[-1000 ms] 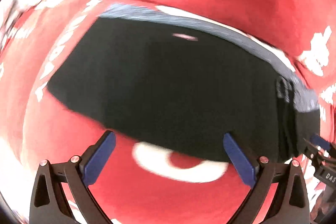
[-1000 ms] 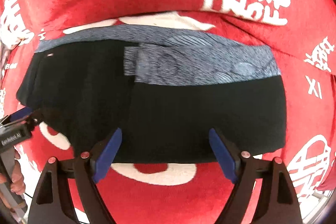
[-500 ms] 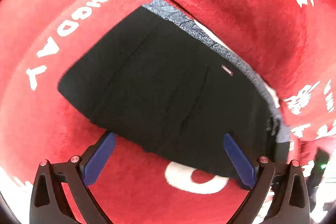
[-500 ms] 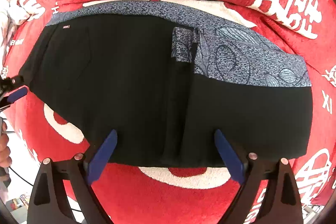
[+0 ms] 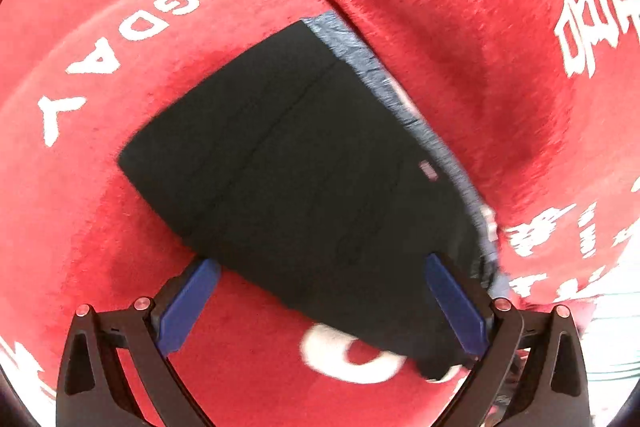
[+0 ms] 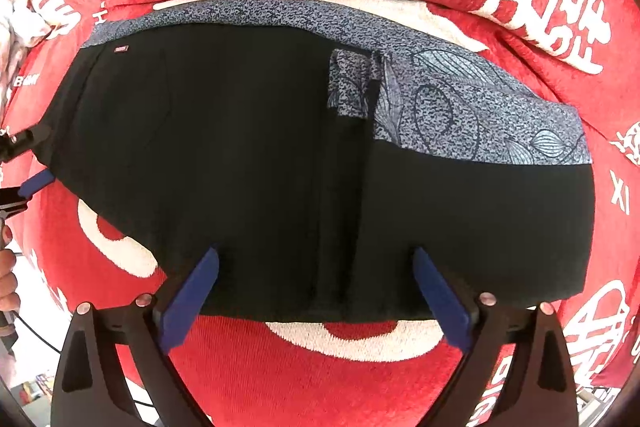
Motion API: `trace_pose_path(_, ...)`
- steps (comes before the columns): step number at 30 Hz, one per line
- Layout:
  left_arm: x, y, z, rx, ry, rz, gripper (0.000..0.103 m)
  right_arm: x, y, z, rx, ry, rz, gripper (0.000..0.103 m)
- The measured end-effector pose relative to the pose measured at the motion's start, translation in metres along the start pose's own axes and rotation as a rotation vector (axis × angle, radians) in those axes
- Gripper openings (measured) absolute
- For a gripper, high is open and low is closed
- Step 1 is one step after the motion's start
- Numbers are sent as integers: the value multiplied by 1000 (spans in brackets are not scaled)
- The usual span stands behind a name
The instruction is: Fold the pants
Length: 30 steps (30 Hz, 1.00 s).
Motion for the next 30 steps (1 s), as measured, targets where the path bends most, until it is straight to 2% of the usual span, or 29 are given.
trace_pose_path(8,-3,4,6,-15,-19,-13,103,1,-2,2,-4,-5,-3,99)
trace_pose_path(15,-12,13,11,-37,40,10,103,3,-2,4,-4,-8,-5,100)
trace_pose_path(20,-44,22,-10,-135,-42,71,103,4,-1,5,-10,-5,-5,100)
trace_pose_path(23,-34,26,13,-83,22,58,103,5,-2,6,-14,-6,-6,100)
trace_pose_path(24,-27,27,20,-59,44,37,100,5,-2,6,-14,-7,-6,100)
trace_pose_path(26,-21,31,19,-73,74,18,91,6,-3,7,-10,-9,-6,100)
trace_pose_path(27,-20,32,15,-85,97,32,77,6,-3,7,-7,-8,-8,100)
trace_pose_path(28,-17,33,12,-101,161,67,55,6,-3,6,-2,-8,-13,100)
trace_pose_path(29,-14,34,10,-113,250,117,44,6,-2,3,2,-19,-23,101)
trace_pose_path(30,-14,33,9,-121,295,169,39,6,1,-1,0,-32,-33,101)
Point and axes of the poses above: each gripper's, at about its wrist camera, not at the fingertips, and z roughly the way its jaws point, x to its left, y to its top, the point moved 10 cm from there along z, roughly the way its jaws point, and after that the axes turned 9 degrees about y, right-handed, at the moved point
